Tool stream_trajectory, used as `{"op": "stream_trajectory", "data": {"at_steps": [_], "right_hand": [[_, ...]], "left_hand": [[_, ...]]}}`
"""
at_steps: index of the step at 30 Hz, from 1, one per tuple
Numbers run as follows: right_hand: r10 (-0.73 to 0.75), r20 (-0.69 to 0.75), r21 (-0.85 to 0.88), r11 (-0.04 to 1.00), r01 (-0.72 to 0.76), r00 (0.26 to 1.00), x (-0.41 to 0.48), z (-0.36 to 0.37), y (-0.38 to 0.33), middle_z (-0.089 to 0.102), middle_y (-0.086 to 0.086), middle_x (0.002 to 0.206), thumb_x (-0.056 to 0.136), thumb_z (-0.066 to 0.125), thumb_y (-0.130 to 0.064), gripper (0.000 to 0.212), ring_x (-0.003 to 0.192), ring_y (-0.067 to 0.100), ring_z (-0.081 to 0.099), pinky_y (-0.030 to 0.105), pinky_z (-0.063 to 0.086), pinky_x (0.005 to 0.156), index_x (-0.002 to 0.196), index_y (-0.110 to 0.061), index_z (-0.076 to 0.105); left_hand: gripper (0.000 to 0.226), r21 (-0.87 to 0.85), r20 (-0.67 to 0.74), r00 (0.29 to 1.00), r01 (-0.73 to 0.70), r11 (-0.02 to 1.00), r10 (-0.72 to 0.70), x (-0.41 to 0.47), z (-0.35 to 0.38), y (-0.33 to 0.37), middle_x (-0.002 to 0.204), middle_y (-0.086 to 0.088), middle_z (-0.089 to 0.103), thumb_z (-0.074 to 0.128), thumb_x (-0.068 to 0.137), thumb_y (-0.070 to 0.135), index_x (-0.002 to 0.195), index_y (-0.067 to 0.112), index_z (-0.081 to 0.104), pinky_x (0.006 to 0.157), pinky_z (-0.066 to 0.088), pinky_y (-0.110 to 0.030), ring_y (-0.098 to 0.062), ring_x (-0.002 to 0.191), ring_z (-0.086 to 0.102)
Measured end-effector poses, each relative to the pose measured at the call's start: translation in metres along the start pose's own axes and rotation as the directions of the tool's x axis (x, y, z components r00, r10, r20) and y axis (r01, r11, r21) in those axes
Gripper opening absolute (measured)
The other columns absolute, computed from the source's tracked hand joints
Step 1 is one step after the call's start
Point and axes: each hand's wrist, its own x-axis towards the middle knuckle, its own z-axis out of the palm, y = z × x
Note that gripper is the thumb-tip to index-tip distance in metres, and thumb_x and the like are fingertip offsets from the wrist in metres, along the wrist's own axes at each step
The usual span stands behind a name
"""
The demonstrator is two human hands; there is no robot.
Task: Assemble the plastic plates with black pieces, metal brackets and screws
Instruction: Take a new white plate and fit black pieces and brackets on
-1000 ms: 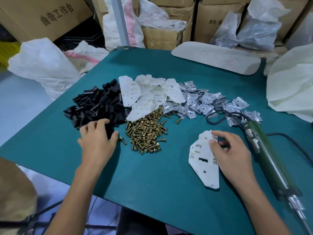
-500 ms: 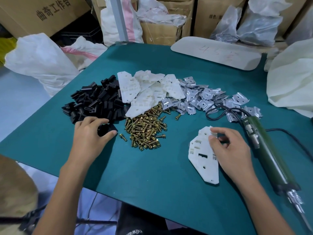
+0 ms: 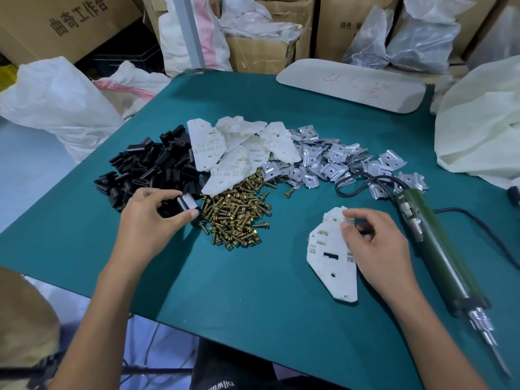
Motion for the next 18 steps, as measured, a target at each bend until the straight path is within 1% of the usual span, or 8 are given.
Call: {"op": "stream_trajectory", "data": {"at_steps": [4, 6, 8, 9, 11, 13, 15, 18], "right_hand": [[-0.005, 0.004, -0.001, 1.0, 0.005, 1.0, -0.001, 0.0, 0.0, 0.06, -0.018, 0.11, 0.092, 0.067, -0.029, 0.016, 0.095, 0.005, 0.062, 0.03, 0.049, 0.084, 0.104, -0.038, 0.07], [-0.003, 0.005, -0.001, 1.0, 0.003, 1.0, -0.001, 0.0, 0.0, 0.06, -0.018, 0.109, 0.093, 0.068, -0.028, 0.016, 0.094, 0.004, 0.061, 0.028, 0.048, 0.083, 0.103, -0.04, 0.07], [0.001, -0.014, 0.018, 1.0, -0.001, 1.0, -0.001, 0.0, -0.003, 0.06, -0.019, 0.108, 0.093, 0.068, -0.026, 0.018, 0.092, 0.003, 0.061, 0.025, 0.048, 0.082, 0.101, -0.042, 0.07], [-0.005, -0.035, 0.045, 0.999, 0.007, 0.999, -0.002, 0.0, -0.005, 0.061, -0.019, 0.108, 0.094, 0.068, -0.025, 0.019, 0.09, 0.003, 0.061, 0.023, 0.048, 0.081, 0.099, -0.043, 0.069], [-0.044, -0.08, 0.126, 0.99, 0.054, 0.996, -0.002, 0.0, -0.012, 0.063, -0.017, 0.108, 0.095, 0.069, -0.021, 0.021, 0.088, 0.007, 0.062, 0.022, 0.05, 0.078, 0.098, -0.042, 0.07], [-0.067, -0.069, 0.263, 0.961, 0.083, 0.995, -0.003, -0.001, -0.02, 0.067, -0.01, 0.103, 0.096, 0.071, -0.019, 0.02, 0.082, 0.01, 0.063, 0.024, 0.052, 0.074, 0.099, -0.039, 0.072], [-0.052, 0.044, 0.423, 0.906, 0.029, 0.998, -0.005, -0.002, -0.028, 0.072, -0.001, 0.095, 0.092, 0.072, -0.024, 0.015, 0.074, 0.012, 0.064, 0.023, 0.054, 0.068, 0.1, -0.036, 0.076], [-0.031, 0.312, 0.581, 0.797, -0.164, 0.95, -0.007, -0.004, -0.033, 0.074, 0.009, 0.109, 0.088, 0.076, -0.029, 0.025, 0.084, 0.018, 0.07, 0.026, 0.057, 0.073, 0.112, -0.031, 0.077]], "left_hand": [[0.045, -0.128, -0.06, 0.998, 0.001, 0.992, -0.009, 0.001, -0.001, -0.002, 0.117, 0.011, 0.054, 0.084, 0.071, 0.054, 0.112, 0.044, 0.069, 0.086, 0.048, -0.029, -0.013, 0.105, 0.057], [0.044, -0.176, -0.108, 0.994, 0.003, 0.984, -0.023, 0.002, 0.0, 0.001, 0.116, 0.013, 0.055, 0.085, 0.07, 0.053, 0.11, 0.044, 0.07, 0.086, 0.047, -0.023, -0.009, 0.103, 0.057], [0.04, -0.299, -0.146, 0.988, 0.004, 0.954, -0.05, 0.003, 0.0, 0.011, 0.111, 0.014, 0.059, 0.087, 0.066, 0.053, 0.102, 0.046, 0.072, 0.081, 0.047, -0.015, 0.0, 0.095, 0.059], [0.037, -0.417, -0.14, 0.988, -0.002, 0.909, -0.062, 0.002, 0.001, 0.021, 0.107, 0.014, 0.063, 0.087, 0.063, 0.052, 0.098, 0.046, 0.074, 0.078, 0.048, -0.013, 0.003, 0.089, 0.059], [0.036, -0.666, -0.042, 0.998, 0.001, 0.746, -0.038, -0.005, 0.008, 0.048, 0.098, 0.011, 0.071, 0.087, 0.063, 0.044, 0.097, 0.039, 0.077, 0.074, 0.049, -0.015, 0.0, 0.081, 0.061], [0.033, -0.778, 0.068, 0.995, 0.008, 0.628, 0.071, -0.021, 0.026, 0.081, 0.091, 0.011, 0.074, 0.086, 0.065, 0.036, 0.098, 0.033, 0.078, 0.073, 0.05, -0.016, -0.003, 0.078, 0.062], [0.031, -0.84, 0.157, 0.975, 0.049, 0.541, 0.155, -0.04, 0.049, 0.114, 0.087, 0.011, 0.073, 0.085, 0.065, 0.033, 0.096, 0.031, 0.079, 0.073, 0.05, -0.017, -0.004, 0.077, 0.061], [0.033, -0.89, 0.267, 0.946, 0.169, 0.423, 0.184, -0.062, 0.082, 0.152, 0.092, 0.002, 0.074, 0.085, 0.064, 0.031, 0.097, 0.027, 0.079, 0.081, 0.053, -0.027, -0.014, 0.086, 0.063]]}}
